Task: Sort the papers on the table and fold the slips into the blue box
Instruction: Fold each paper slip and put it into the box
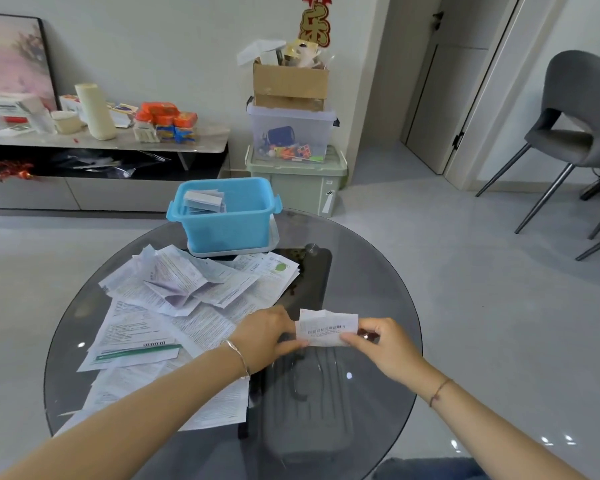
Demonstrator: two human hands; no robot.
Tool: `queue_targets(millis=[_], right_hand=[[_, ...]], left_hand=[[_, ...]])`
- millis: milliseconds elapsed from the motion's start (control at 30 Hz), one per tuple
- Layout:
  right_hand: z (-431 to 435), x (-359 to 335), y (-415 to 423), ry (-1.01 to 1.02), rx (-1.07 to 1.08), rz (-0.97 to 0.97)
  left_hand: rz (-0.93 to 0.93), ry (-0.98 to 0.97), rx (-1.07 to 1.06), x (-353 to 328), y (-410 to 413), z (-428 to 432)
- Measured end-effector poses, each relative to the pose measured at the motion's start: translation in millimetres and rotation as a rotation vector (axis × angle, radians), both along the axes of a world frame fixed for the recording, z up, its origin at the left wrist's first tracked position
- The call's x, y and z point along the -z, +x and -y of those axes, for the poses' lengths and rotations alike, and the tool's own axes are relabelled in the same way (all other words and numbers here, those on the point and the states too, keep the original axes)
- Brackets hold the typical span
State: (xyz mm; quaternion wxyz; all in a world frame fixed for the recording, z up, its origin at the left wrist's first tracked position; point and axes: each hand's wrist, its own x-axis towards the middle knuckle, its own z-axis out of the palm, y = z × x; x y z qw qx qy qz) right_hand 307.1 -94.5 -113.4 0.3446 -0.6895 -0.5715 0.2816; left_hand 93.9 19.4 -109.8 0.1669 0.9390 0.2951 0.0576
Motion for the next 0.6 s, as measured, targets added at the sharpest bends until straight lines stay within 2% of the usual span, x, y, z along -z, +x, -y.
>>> queue_targets(millis=[233, 300, 433, 500, 600], right_hand=[[-17, 3, -2, -0.005, 0.160, -0.060], [-21, 5, -2, -0.017, 0.182, -0.059], [-25, 6, -2, -0.034, 0.192, -0.040], [-26, 7, 0, -0.038, 0.182, -0.038], [-29, 9, -2, -0.045, 0.203, 0.001]], left_hand=[[0.178, -0.133, -0.258, -6, 16, 4], [0.178, -0.103, -0.282, -9, 19, 11], [0.104, 0.167, -0.056, -18, 20, 31], [-0.039, 0.146, 0.043, -17, 19, 41], [-0.262, 0.103, 0.062, -9, 15, 50]])
